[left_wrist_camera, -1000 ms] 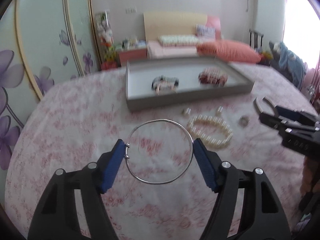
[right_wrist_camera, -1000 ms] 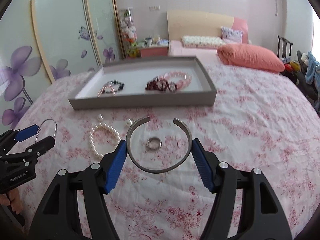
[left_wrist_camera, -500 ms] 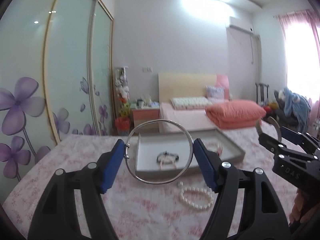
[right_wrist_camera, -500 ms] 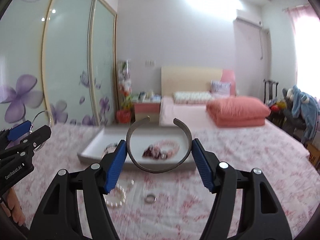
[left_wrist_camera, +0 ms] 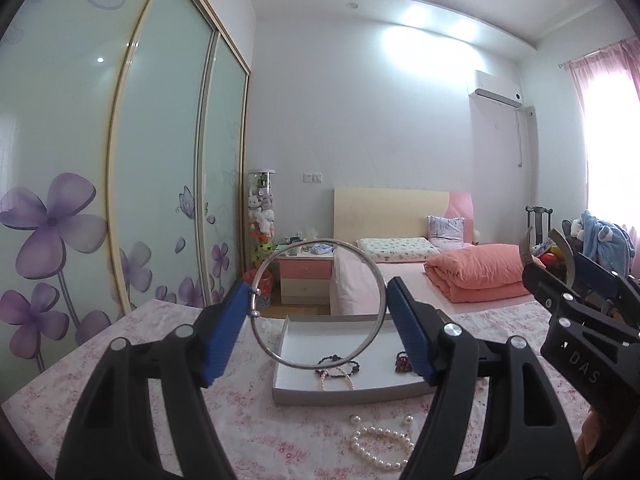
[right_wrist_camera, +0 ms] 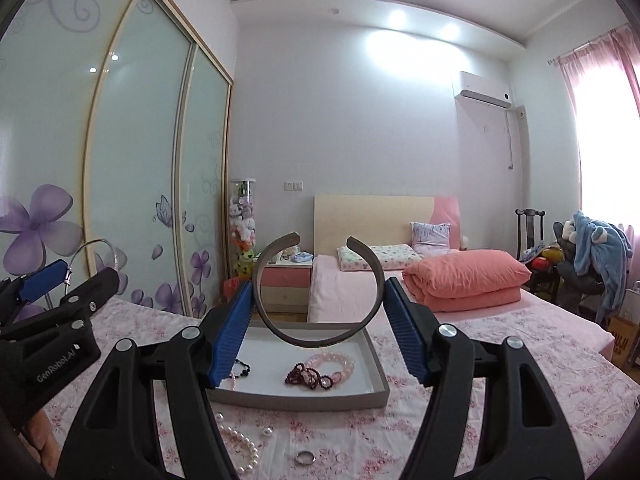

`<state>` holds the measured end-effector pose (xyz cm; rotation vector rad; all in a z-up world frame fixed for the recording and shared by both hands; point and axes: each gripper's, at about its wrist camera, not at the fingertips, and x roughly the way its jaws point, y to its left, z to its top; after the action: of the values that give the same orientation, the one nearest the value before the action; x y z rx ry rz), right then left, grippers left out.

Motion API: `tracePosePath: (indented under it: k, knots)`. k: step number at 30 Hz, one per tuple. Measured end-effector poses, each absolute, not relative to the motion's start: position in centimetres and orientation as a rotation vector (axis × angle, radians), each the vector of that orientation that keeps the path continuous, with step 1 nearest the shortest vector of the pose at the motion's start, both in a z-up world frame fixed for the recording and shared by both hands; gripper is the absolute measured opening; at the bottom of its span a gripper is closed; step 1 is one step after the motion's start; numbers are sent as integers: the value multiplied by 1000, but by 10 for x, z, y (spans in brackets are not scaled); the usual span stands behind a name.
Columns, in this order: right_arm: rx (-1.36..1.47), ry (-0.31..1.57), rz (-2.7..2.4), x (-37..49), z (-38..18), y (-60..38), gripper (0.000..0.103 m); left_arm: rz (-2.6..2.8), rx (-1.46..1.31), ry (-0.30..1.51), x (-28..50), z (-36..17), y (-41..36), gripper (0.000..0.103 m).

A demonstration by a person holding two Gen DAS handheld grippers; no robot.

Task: Organize jewelry
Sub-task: 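Lift the silver bangle with the left gripper while the right lifts the silver cuff into the tray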

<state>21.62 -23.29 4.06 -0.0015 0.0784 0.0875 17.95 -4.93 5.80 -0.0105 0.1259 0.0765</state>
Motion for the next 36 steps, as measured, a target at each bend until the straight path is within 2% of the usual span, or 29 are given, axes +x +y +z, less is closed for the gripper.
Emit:
tracePosePath:
  k: [27, 36]
  knots:
    - [22, 117, 74, 261, 36, -222, 66, 103, -8, 152, 232, 53, -39, 69]
    - [44, 286, 70, 328, 8, -217, 66, 53, -7, 229, 284, 28, -36, 69]
